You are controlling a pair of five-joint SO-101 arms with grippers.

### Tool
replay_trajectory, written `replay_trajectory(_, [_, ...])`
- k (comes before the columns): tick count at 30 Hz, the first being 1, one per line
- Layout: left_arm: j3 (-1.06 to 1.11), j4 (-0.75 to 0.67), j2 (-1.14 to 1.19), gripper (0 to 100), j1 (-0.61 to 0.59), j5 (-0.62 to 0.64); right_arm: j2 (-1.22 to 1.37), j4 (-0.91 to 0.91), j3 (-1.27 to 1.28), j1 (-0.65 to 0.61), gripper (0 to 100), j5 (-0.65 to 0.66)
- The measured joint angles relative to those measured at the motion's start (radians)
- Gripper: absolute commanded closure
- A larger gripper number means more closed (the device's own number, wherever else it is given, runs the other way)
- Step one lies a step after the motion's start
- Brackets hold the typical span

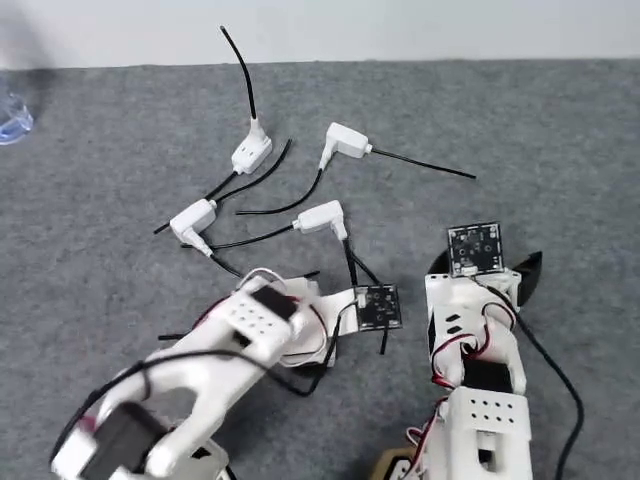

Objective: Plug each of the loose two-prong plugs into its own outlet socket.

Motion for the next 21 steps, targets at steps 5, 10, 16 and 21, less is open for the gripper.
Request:
replay_trajectory(5, [-0.052, 0.021, 0.071, 72, -0.002, -0.041, 0.000, 0.000, 0.000, 0.002, 56.4, 0.000])
replay_trajectory(10, [-0.057, 0.066, 0.078, 93, 0.009, -0.100, 0.000, 0.000, 0.000, 0.002, 56.4, 0.000])
replay_trajectory(16, [-0.068, 0.166, 0.083, 99, 0.011, -0.219, 0.000, 0.000, 0.000, 0.000, 56.4, 0.002])
replay_trajectory(21, [-0.106, 0.144, 0.069, 99, -0.037, -0.209, 0.000, -0.026, 0.025, -0.012, 56.4, 0.037])
